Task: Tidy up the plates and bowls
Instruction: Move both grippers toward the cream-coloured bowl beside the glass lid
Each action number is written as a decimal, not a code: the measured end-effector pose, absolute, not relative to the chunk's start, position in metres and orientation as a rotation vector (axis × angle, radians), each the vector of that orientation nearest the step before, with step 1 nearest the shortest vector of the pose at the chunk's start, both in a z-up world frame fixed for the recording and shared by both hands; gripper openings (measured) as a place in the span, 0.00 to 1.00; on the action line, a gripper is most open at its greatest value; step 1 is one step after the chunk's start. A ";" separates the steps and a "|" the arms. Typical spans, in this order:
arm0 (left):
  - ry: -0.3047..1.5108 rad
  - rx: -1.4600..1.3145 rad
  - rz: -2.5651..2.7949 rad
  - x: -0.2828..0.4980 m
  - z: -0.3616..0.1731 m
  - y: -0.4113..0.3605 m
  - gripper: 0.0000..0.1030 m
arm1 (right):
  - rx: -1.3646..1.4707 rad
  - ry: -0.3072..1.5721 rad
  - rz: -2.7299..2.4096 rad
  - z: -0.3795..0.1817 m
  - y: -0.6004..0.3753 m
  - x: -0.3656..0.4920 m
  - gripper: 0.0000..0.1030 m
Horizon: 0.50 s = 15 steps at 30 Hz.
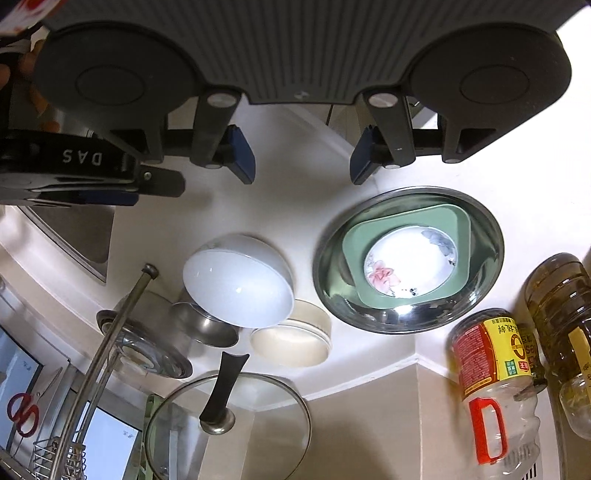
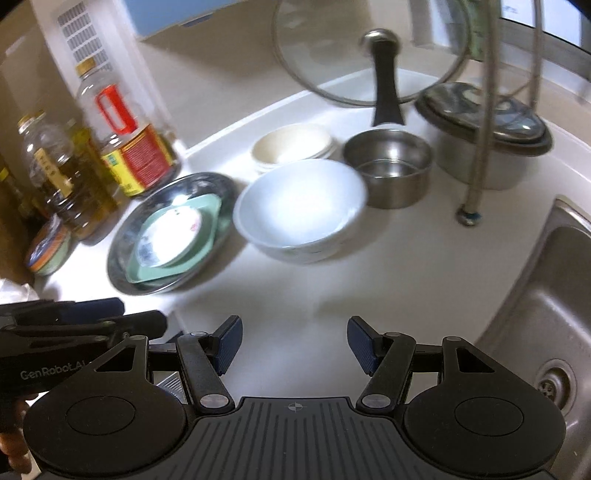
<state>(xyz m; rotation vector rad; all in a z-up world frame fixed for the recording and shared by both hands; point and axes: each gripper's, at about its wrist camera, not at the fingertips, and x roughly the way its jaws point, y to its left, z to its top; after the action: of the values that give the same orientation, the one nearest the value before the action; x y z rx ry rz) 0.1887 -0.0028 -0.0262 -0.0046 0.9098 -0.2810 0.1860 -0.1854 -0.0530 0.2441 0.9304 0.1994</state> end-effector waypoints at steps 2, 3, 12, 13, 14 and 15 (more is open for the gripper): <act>0.910 -0.009 -0.270 0.189 -0.027 -0.008 0.52 | 0.261 0.922 0.204 -0.054 -0.195 0.185 0.61; 0.913 -0.016 -0.270 0.189 -0.027 -0.010 0.52 | 0.263 0.925 0.203 -0.055 -0.200 0.185 0.61; 0.929 -0.016 -0.245 0.193 -0.028 -0.018 0.56 | 0.240 0.953 0.185 -0.061 -0.228 0.189 0.61; 0.931 -0.015 -0.245 0.195 -0.028 -0.018 0.56 | 0.238 0.955 0.183 -0.062 -0.231 0.190 0.61; 0.933 -0.011 -0.248 0.197 -0.027 -0.018 0.56 | 0.240 0.954 0.182 -0.062 -0.233 0.192 0.61; 0.932 -0.006 -0.247 0.199 -0.026 -0.018 0.56 | 0.245 0.951 0.181 -0.062 -0.235 0.193 0.61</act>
<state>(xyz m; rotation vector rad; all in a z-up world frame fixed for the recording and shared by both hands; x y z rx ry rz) 0.1992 -0.0177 -0.0261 -0.0061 0.9315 -0.2474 0.1933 -0.2352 -0.0616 0.2450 0.9508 0.1807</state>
